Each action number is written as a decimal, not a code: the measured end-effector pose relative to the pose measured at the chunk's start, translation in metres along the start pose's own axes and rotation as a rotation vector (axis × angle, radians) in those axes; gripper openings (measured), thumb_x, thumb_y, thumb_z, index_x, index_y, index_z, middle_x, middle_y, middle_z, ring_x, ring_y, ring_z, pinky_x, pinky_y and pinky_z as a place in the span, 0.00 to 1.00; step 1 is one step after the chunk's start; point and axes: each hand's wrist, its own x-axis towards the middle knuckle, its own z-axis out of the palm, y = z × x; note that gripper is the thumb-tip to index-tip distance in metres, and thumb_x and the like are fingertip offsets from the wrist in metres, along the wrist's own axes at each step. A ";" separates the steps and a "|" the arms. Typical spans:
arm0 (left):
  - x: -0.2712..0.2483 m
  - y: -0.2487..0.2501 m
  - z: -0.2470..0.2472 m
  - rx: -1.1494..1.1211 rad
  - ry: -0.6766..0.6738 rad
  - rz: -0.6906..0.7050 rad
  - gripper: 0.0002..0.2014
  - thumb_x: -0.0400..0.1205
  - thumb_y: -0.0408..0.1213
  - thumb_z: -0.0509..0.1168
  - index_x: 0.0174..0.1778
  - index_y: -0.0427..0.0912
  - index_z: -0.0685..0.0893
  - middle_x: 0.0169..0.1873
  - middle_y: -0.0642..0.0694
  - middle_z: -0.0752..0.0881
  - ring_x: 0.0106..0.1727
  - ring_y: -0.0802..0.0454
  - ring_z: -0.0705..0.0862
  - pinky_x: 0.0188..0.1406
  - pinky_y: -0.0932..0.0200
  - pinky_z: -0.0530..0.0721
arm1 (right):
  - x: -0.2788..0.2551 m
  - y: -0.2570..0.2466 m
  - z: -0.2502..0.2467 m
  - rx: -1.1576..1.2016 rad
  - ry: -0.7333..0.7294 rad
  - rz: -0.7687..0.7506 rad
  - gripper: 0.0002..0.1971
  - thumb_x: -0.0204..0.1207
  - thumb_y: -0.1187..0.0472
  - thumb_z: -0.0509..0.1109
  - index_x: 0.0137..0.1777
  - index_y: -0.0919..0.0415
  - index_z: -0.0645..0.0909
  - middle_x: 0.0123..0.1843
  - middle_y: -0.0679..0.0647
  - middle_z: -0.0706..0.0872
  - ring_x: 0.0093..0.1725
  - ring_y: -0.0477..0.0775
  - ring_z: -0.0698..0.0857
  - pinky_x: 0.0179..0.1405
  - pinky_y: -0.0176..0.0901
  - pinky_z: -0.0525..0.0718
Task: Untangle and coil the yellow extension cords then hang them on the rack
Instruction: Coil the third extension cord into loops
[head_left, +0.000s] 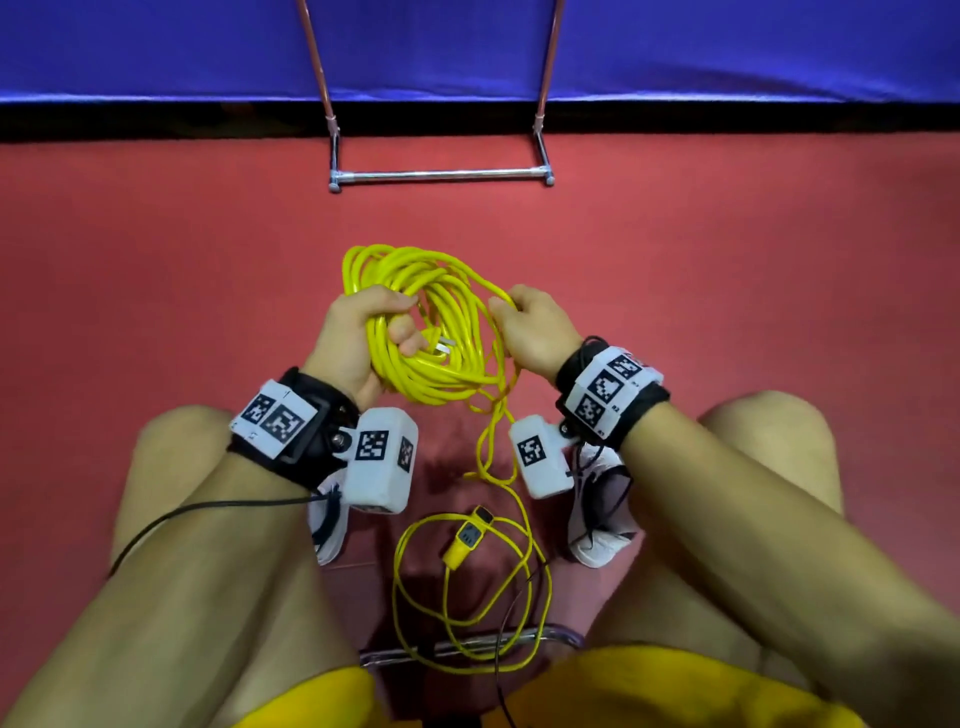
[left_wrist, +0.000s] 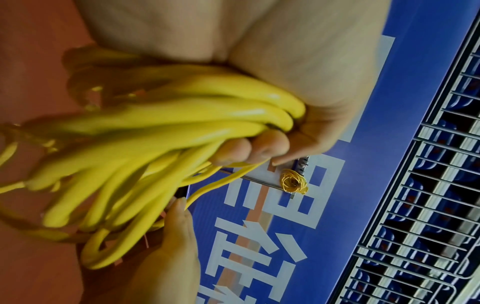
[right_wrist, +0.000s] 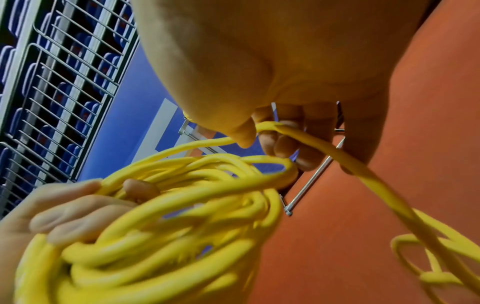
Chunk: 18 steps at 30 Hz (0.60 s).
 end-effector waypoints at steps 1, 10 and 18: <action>-0.002 0.000 0.001 -0.016 0.002 0.005 0.07 0.75 0.32 0.59 0.31 0.41 0.77 0.14 0.51 0.68 0.16 0.54 0.68 0.32 0.55 0.65 | -0.004 -0.002 0.000 -0.017 0.016 -0.010 0.14 0.84 0.51 0.61 0.38 0.56 0.73 0.37 0.57 0.84 0.45 0.67 0.85 0.47 0.56 0.83; -0.028 0.015 0.010 -0.162 -0.053 -0.005 0.11 0.80 0.32 0.54 0.33 0.40 0.76 0.13 0.51 0.67 0.17 0.54 0.67 0.35 0.56 0.72 | -0.037 -0.030 -0.023 -0.296 0.040 -0.096 0.09 0.87 0.57 0.58 0.46 0.54 0.77 0.39 0.56 0.82 0.46 0.66 0.83 0.40 0.45 0.70; -0.027 0.010 -0.009 -0.170 -0.115 -0.022 0.11 0.78 0.33 0.54 0.32 0.38 0.78 0.13 0.49 0.68 0.16 0.53 0.69 0.34 0.55 0.70 | -0.051 -0.004 0.013 -0.089 0.141 -0.272 0.15 0.84 0.59 0.59 0.64 0.52 0.85 0.42 0.54 0.88 0.44 0.58 0.83 0.48 0.48 0.78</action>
